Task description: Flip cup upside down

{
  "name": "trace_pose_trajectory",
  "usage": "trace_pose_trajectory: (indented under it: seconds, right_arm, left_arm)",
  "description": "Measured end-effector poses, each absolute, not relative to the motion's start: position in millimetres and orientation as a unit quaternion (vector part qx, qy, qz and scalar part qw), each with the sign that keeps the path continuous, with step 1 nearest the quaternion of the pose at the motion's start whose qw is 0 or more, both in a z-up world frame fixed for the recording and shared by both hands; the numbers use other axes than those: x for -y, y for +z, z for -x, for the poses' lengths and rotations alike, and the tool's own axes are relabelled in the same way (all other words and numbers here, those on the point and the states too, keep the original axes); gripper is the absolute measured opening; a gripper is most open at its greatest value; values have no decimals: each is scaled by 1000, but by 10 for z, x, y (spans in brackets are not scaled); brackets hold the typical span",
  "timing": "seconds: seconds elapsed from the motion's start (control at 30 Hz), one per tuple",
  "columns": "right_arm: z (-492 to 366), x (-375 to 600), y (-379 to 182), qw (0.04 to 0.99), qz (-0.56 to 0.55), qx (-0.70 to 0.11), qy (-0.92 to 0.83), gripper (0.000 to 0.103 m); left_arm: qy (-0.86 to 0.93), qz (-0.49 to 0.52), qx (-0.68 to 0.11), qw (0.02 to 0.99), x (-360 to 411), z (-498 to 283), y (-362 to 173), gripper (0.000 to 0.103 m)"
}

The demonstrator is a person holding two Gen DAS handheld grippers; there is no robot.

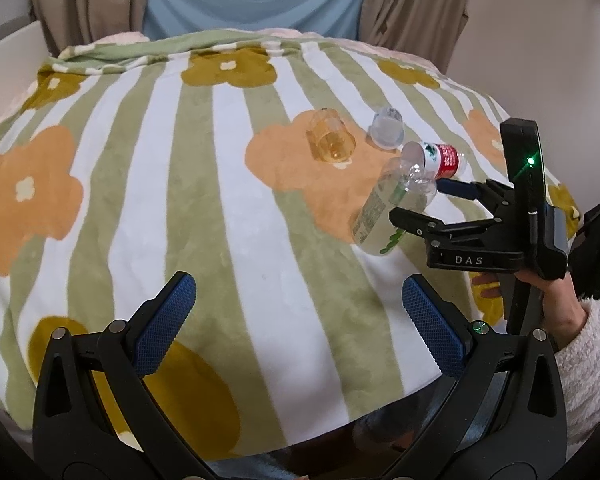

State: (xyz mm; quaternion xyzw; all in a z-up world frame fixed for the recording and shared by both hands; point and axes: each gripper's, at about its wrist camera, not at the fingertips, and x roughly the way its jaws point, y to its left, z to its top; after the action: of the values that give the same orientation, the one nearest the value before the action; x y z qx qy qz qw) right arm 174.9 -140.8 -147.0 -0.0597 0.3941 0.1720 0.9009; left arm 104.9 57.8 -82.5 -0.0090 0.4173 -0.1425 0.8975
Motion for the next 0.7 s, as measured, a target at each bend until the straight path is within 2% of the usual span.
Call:
trace_pose_trajectory:
  seconds: [0.23,0.5,0.7]
  right_arm:
    - [-1532,1688,-1098,911,32,-379,161,93]
    - [-912,1989,63,969,22,-229,92,93]
    - [-623,2033,375,987,12,-155,45,93]
  left_arm:
    - [-132,4,-361,923,-461,-986,-480,103]
    - [-86,-16,-208,974,-252,-784,346,103]
    - [-46,-14,-141,989,-183,-529,549,103]
